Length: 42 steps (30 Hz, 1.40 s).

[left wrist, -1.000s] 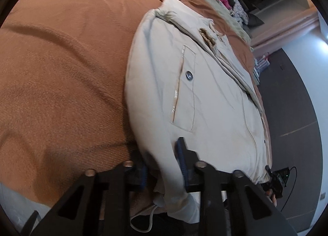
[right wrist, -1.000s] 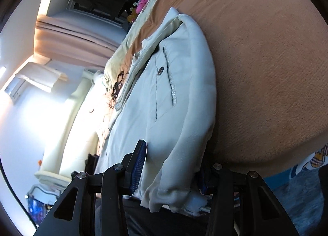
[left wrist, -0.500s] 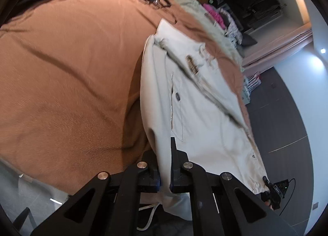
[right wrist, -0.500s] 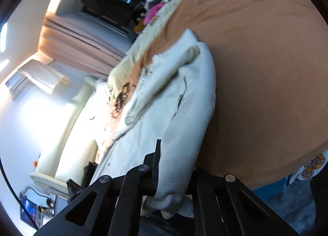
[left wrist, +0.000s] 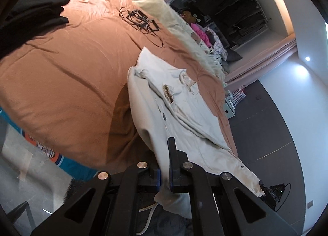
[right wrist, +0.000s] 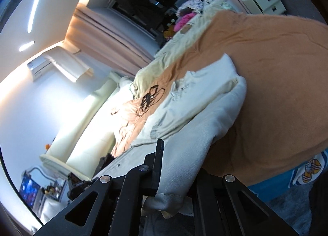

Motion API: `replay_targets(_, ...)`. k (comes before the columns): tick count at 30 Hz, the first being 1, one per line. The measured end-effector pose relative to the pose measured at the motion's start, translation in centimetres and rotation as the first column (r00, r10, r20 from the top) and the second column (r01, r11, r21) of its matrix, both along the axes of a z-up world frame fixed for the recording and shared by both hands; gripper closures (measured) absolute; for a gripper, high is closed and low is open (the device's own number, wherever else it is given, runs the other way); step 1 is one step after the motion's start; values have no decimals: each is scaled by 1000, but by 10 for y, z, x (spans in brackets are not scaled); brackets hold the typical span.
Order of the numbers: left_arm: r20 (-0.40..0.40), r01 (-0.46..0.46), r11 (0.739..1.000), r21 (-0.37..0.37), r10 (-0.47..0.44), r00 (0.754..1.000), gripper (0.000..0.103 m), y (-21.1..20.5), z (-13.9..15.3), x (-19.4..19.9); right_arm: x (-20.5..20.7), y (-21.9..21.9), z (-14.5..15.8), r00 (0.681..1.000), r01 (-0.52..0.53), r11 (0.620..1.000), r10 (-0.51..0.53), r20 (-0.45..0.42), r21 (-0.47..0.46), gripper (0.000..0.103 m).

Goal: Fold large clothes

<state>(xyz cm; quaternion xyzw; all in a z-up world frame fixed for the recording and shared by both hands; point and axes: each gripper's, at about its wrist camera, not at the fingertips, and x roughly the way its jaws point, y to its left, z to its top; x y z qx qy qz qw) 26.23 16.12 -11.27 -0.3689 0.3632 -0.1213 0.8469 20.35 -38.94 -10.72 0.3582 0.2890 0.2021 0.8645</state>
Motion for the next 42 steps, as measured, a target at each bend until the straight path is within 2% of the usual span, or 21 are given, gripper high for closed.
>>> replay_targets(3,24,-8,1000,-1,8,1000,95,5,8,-25,-18,5,12,1000,-13,1000,13,-15,-13,96)
replay_targets(10,73,-11,1000,18,10,997,95,9,25,-77,-59,10,31,999,-40,998,41,19,-42,96)
replay_targets(16,126,-8,999,42,3,992,95,6,43,-127,-83,8,40,996,-63,998,65,57,-30,96)
replay_targets(21,153,-8,999,44,2,988,95,9,53,-146,-101,7,58,988,-95,994,100,116,-54,96)
replay_targets(24,147,-21,999,28,17,989,95,11,60,-139,-100,8,65,986,-100,992,108,126,-72,96)
replay_targets(29,197,-51,997,55,39,980,95,5,87,-118,-78,10,81,986,-77,992,91,137,-102,96)
replay_targets(36,224,-91,991,100,67,972,95,2,112,-48,-31,9,107,986,-12,992,33,164,-129,96)
replay_targets(42,219,-125,984,126,95,971,95,1,113,19,23,14,111,987,40,991,-19,160,-131,96)
